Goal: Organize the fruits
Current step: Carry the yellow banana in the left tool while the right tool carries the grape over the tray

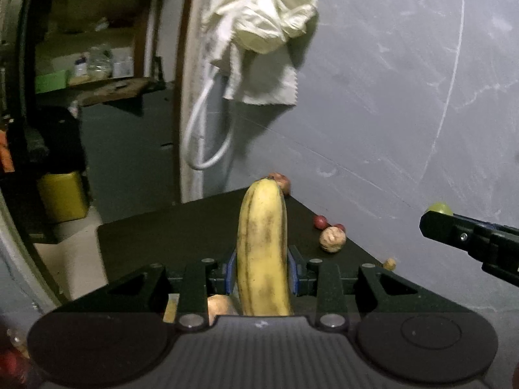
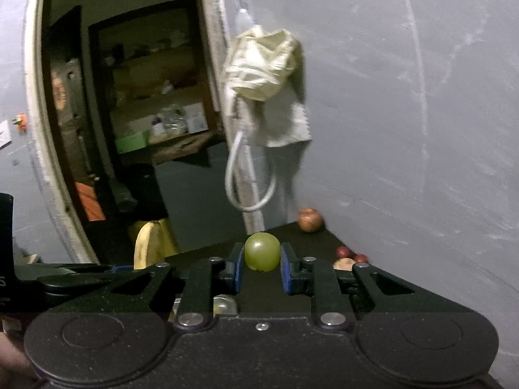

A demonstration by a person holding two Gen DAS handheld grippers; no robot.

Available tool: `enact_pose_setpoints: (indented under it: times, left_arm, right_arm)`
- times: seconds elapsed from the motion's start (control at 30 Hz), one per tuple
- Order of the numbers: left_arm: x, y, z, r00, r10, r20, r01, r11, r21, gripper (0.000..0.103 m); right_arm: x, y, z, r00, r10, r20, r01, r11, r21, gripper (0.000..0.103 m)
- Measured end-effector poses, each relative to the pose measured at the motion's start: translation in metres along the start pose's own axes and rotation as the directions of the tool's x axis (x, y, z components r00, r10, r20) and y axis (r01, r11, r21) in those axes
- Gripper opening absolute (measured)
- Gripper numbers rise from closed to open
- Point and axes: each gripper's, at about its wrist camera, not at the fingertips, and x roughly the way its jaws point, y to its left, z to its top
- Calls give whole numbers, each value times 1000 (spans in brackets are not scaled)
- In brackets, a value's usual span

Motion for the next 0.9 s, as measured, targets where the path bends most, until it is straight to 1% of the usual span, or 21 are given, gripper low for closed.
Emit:
enact_pose_setpoints:
  times: [0.2, 0.47, 0.67, 0.77, 0.9]
  left_arm:
    - [-26, 20, -4, 998, 65, 24, -65, 997, -36, 33]
    - [-51, 49, -16, 989, 144, 28, -141, 986, -93, 33]
    - [-62, 65, -32, 983, 186, 8, -184, 975, -125, 33]
    - [-63, 69, -41, 981, 195, -11, -195, 971, -136, 33]
    - [-60, 73, -56, 979, 194, -55, -200, 969, -142, 33]
  right_arm:
    - [-1, 27, 7, 997, 79, 8, -78, 996, -36, 24]
    - [5, 62, 6, 984, 177, -14, -178, 981, -78, 24]
    - [11, 77, -5, 973, 224, -52, -228, 969, -94, 24]
    - [14, 82, -11, 969, 236, -72, -242, 965, -101, 24]
    - [18, 83, -20, 966, 238, -100, -248, 963, -104, 24]
